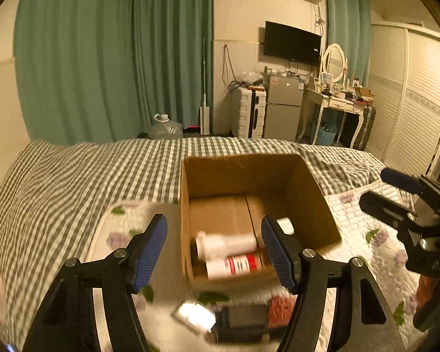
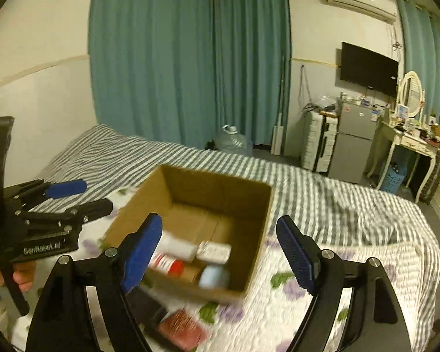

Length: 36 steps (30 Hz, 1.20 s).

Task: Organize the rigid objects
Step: 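Lower the white device into the box with the left tool while the right drops the charger in, then grasp the long black case with the right tool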

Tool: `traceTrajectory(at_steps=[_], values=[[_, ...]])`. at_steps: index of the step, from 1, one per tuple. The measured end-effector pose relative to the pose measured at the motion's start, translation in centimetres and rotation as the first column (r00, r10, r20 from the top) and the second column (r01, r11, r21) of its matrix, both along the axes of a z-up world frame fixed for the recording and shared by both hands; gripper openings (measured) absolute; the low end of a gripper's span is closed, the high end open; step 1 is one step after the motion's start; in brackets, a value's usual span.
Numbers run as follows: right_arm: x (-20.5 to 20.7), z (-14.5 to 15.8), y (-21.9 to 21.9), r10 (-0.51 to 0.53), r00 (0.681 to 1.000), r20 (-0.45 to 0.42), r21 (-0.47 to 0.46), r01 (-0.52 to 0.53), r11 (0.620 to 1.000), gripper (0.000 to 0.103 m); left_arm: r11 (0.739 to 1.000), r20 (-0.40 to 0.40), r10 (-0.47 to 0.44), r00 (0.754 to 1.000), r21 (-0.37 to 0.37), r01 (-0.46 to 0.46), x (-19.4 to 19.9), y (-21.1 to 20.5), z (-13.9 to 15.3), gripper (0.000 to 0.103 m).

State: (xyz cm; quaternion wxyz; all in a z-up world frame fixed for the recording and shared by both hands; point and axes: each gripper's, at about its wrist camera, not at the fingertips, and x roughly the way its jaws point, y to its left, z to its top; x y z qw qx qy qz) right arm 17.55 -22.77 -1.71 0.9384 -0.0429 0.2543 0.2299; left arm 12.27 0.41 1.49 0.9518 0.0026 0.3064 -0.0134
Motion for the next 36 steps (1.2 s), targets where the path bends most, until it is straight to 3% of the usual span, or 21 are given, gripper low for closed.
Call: traceTrajectory(at_steps=[3,7,11,15,17,22,30,32,34,36], values=[[-2.6,-1.8,0.3,0.048,0.999,-0.013,-0.004,-0.048,0.999,0.080,1.000,-0.028,0.002,1.000,-0.003,-0.002,-2.1,-0.1,-1.3,0.070],[-4.9,-5.5,1.8,0.113,0.991,-0.071,-0.083,-0.118,0.989,0.080,0.999,-0.062,-0.007,0.998,0.042,0.010,-4.6,-0.9,-3.8,0.070],[-5.4,-10.1,3.5,0.165,0.971,-0.174,-0.155,-0.192,0.969,0.080,0.999,-0.122,-0.003,0.993,0.049,0.009,-6.0,-0.8,-7.1,0.070],[-5.2,-13.4,5.6,0.209,0.952,-0.224,-0.225,-0.260,0.939,0.080,0.998,-0.213,0.031,0.976,0.056,-0.019,-6.2,-0.3,-10.5,0.070],[-5.1,-14.8,6.7,0.238,0.943,-0.231,-0.260,-0.295,0.919,0.080,0.998,-0.245,0.033,0.969,0.062,-0.018,-6.0,-0.3,-11.2,0.070],[-4.9,-16.5,9.1,0.292,0.930,-0.222,-0.328,-0.353,0.876,0.077,0.997,-0.223,0.052,0.973,0.066,-0.038,-6.0,0.4,-11.1,0.070],[-4.3,-19.1,11.1,0.302,0.911,-0.281,-0.396,-0.397,0.828,0.052,0.994,-0.230,0.099,0.968,0.076,-0.084,-5.7,1.5,-11.3,0.070],[-4.8,-18.8,11.0,0.298,0.916,-0.269,-0.404,-0.389,0.828,0.046,0.993,-0.235,0.107,0.966,0.079,-0.091,-5.6,1.7,-11.5,0.070],[-5.4,-18.3,10.4,0.298,0.918,-0.262,-0.385,-0.382,0.840,0.032,0.992,-0.237,0.118,0.964,0.080,-0.102,-5.5,1.8,-11.5,0.070],[-6.5,-17.5,9.6,0.292,0.924,-0.249,-0.366,-0.369,0.855,0.027,0.991,-0.231,0.126,0.965,0.080,-0.111,-5.5,1.9,-11.4,0.070]])
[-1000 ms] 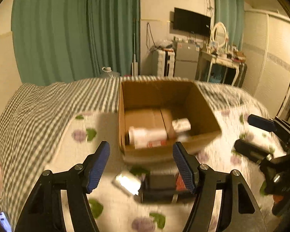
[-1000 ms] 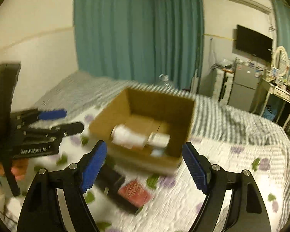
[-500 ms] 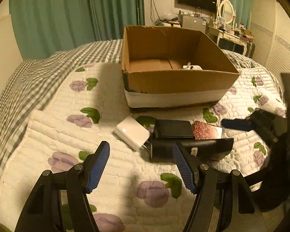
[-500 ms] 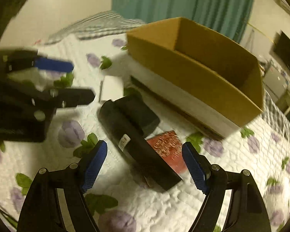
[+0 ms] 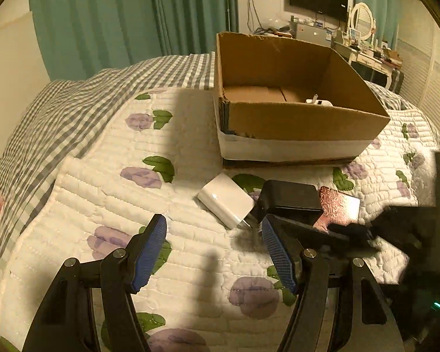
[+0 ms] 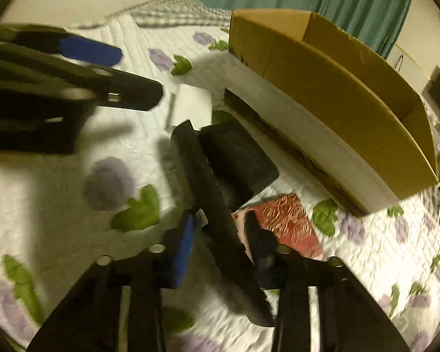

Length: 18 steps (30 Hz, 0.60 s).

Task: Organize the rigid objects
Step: 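Grasp the long black case with the right tool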

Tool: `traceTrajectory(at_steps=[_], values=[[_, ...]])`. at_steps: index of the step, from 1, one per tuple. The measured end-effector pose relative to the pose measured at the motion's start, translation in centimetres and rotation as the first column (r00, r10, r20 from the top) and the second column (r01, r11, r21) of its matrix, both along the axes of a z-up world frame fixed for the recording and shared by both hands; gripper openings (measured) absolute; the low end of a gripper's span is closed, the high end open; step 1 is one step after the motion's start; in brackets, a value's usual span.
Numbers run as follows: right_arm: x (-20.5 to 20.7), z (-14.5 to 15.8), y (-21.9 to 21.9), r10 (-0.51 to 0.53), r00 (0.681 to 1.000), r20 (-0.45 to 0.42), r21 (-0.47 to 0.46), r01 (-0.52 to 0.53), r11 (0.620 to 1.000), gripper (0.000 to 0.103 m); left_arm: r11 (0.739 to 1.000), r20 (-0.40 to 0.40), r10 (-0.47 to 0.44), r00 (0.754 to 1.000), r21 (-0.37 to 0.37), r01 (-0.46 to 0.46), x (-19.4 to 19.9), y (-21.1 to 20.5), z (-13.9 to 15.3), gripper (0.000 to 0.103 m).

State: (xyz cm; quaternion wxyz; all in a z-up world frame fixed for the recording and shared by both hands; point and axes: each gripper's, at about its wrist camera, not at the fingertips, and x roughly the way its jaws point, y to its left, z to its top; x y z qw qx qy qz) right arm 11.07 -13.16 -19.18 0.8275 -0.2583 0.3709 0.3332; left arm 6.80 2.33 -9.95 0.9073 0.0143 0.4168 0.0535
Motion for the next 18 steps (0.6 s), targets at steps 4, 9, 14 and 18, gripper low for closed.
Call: traceTrajectory(at_steps=[4,9,14,18], values=[[-1.2,2.3,-2.5,-0.075,0.997,0.015,0.095,0.073,0.993,0.019,1.000,0.013,0.018,1.000,0.001,-0.018,0.0,0.2,0.2,0.070],[-1.3,4.8,-5.3,-0.211,0.977,0.018,0.208,0.203,0.957,0.019,1.000,0.015,0.019,1.000,-0.001,-0.019,0.1,0.1,-0.2,0.070],[0.8,6.0,-8.2,-0.345,0.939,-0.014,0.264,0.336,0.904,0.019,0.999,-0.005,-0.036,0.999,-0.029,0.036,0.6,-1.4,-0.8,0.070],[1.7,6.5,-10.1,-0.397,0.917,-0.034,0.294,0.388,0.874,0.019,0.991,-0.043,-0.101,0.994,-0.096,0.096,1.6,-3.4,-1.8,0.070]])
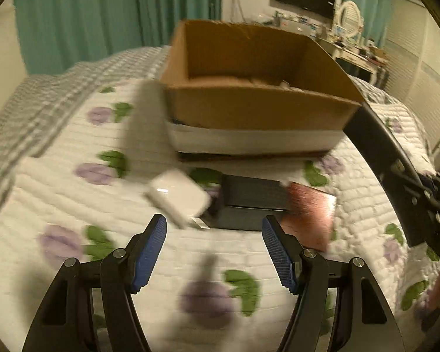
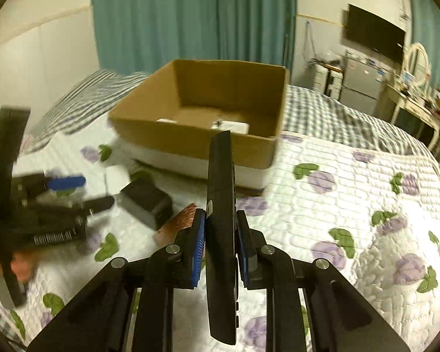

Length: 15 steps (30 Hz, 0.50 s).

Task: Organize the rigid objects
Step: 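Grasp the long black case with the right tool, then grasp the black square pouch with the left tool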

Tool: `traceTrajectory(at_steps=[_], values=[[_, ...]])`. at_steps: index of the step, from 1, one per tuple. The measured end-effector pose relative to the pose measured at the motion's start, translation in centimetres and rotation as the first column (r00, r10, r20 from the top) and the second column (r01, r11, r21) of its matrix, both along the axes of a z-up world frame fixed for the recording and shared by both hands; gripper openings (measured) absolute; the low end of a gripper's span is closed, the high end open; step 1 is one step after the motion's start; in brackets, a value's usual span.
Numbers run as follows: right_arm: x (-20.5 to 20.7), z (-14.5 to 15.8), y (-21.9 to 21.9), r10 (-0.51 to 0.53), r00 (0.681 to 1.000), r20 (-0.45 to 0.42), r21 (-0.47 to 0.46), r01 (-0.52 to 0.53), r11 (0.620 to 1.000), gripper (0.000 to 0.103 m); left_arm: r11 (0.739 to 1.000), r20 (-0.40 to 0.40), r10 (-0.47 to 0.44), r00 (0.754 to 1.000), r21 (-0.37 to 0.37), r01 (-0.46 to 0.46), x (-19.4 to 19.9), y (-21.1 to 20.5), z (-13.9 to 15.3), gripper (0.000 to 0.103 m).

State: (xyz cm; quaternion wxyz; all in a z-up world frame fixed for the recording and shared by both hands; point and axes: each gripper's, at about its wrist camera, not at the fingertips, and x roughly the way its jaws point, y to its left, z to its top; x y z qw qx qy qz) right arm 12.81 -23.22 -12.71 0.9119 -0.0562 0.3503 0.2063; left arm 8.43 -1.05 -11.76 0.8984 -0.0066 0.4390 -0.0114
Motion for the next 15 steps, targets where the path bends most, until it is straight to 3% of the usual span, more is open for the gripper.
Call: traceTrajectory(at_steps=[2,6,10,13,15], values=[[0.3,0.0,-0.5,-0.005,1.000,-0.015,0.022,0.005,1.000,0.019,0.999,-0.002,-0.040,0.999,-0.015,0.040,0.6,-1.3,-0.4,0.070],[0.5,0.2,-1.0,-0.004,1.000,-0.028,0.046,0.005,0.999,0.019,0.998,-0.028,-0.040,0.999,0.040,0.041,2.3,-2.6,-1.5,0.071],[0.6,0.2,-1.4,-0.004,0.999,-0.047,0.076,0.007,0.997,0.019,0.999,-0.044,-0.044,0.998,0.003,0.044,3.4,-2.7,-2.3,0.072],[0.7,0.1,-1.5,-0.009,0.998,-0.058,0.085,0.014,0.996,0.019,0.995,-0.108,-0.038,0.993,0.089,0.047,4.9,-3.7,-4.0,0.072],[0.8,-0.1,-1.5,-0.012,0.998,-0.065,0.083,0.017,0.996,0.019,0.995,-0.089,-0.032,0.996,0.092,0.040,5.2,-3.8,-4.1,0.072]])
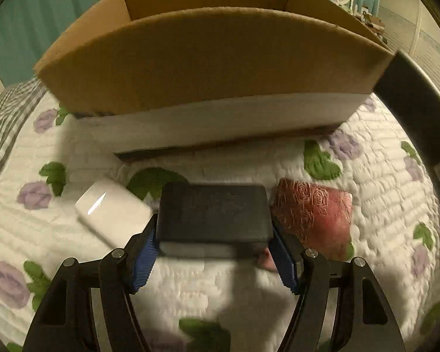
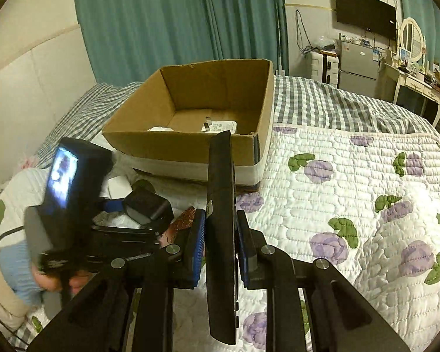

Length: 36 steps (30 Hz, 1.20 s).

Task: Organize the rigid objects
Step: 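Grasp the black square pouch with the left tool, then place the black pouch in the box with the left tool while the right places the black case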

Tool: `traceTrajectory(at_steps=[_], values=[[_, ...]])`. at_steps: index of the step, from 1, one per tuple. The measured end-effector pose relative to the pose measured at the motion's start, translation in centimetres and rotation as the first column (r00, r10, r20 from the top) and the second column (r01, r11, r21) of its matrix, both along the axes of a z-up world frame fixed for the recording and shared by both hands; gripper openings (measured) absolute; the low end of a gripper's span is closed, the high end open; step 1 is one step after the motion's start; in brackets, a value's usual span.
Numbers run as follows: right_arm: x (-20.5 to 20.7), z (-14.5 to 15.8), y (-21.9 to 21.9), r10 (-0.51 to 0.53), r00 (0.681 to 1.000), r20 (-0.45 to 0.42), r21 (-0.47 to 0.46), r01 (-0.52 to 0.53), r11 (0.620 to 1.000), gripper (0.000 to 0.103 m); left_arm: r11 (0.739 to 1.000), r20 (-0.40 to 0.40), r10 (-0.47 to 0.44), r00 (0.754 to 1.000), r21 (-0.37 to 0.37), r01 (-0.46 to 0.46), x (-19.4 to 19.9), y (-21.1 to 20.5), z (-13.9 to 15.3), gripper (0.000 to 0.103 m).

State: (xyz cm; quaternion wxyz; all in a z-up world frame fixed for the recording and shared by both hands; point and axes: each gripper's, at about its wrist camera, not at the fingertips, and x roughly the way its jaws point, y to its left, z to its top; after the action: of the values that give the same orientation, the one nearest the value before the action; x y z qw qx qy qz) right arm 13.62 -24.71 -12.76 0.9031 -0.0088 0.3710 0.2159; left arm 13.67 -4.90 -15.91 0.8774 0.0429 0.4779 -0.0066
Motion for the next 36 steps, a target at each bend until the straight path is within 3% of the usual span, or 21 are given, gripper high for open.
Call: traceTrajectory(at_steps=[6,13,20,23,28,36], values=[[0.0,-0.5,0.4,0.002,1.000,-0.010,-0.027,-0.002,1.000,0.019,1.000,0.019,-0.010,1.000,-0.024,0.010,-0.2,0.4,0.6,0.070],[-0.3,0.1,0.2,-0.010,1.000,0.011,-0.039,0.011,0.999,0.019,0.997,0.055,-0.034,0.998,-0.065,0.038,-3.4,0.4,3.1,0.069],[-1.3,4.5,0.5,-0.009,0.994,0.105,-0.043,0.014,0.999,0.019,0.986,0.171,-0.044,0.984,-0.153,0.071,-6.5,1.2,10.0,0.069],[-1.4,7.5,0.7,0.004,0.988,0.154,-0.039,0.002,0.999,0.019,0.978,0.196,-0.027,0.980,-0.199,0.067,-6.2,1.6,12.8,0.069],[0.1,12.0,1.7,0.034,0.969,0.243,-0.053,-0.021,0.998,0.019,0.978,0.287,-0.040,0.957,-0.183,0.096,-4.7,2.3,18.5,0.069],[6.7,17.0,3.7,0.052,0.940,0.338,-0.016,-0.049,0.999,0.019,0.985,0.374,-0.017,0.927,-0.156,0.080,2.9,4.0,23.1,0.069]])
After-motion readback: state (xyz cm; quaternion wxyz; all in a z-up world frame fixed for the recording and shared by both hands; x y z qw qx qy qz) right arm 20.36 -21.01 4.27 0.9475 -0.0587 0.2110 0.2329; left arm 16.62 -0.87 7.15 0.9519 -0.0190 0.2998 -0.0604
